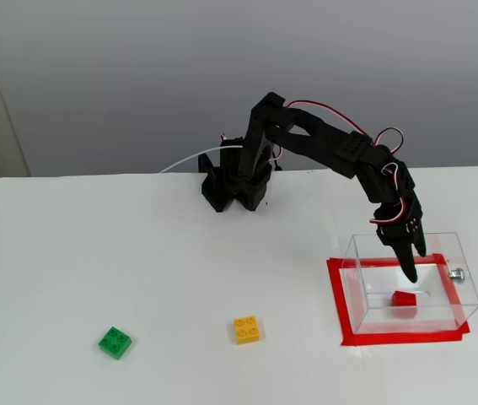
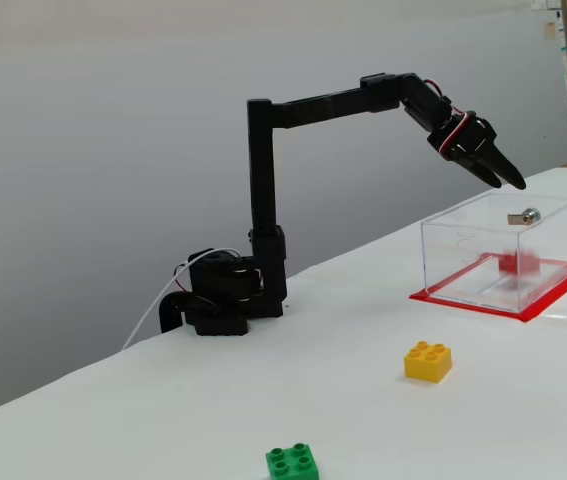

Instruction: Pick the red lego brick and place it into the transparent box

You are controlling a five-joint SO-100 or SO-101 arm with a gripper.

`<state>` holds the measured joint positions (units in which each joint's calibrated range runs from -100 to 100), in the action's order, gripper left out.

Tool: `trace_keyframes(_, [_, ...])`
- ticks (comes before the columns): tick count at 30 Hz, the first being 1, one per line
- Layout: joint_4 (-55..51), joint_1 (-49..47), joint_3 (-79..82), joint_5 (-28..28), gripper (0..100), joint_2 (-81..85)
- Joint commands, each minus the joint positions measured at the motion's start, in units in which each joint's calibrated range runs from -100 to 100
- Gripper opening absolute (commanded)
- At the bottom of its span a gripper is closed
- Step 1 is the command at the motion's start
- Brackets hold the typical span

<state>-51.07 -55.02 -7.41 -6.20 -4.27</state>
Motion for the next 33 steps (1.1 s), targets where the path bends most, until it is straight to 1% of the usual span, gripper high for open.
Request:
trace_keyframes(1, [0.33,0.05,-0.81,0.10,28,0.58])
trace_keyframes(12, [0.24,0.34,-0.81,0.05,26,1.00])
trace_keyframes(14, [-0.02,0.42,-0.81,0.05,22,1.17])
trace_keyframes(17, [-0.19,0.57,-0.81,0.05,11,1.34])
trace_keyframes(22, [-0.28,1.45,-0.81,-0.01,2,1.51])
trace_keyframes(28, [-2.80,4.04,-0.99,-0.06,2,4.74])
trace_keyframes(33, [-3.59,8.92,-0.81,-0.32,2,9.74])
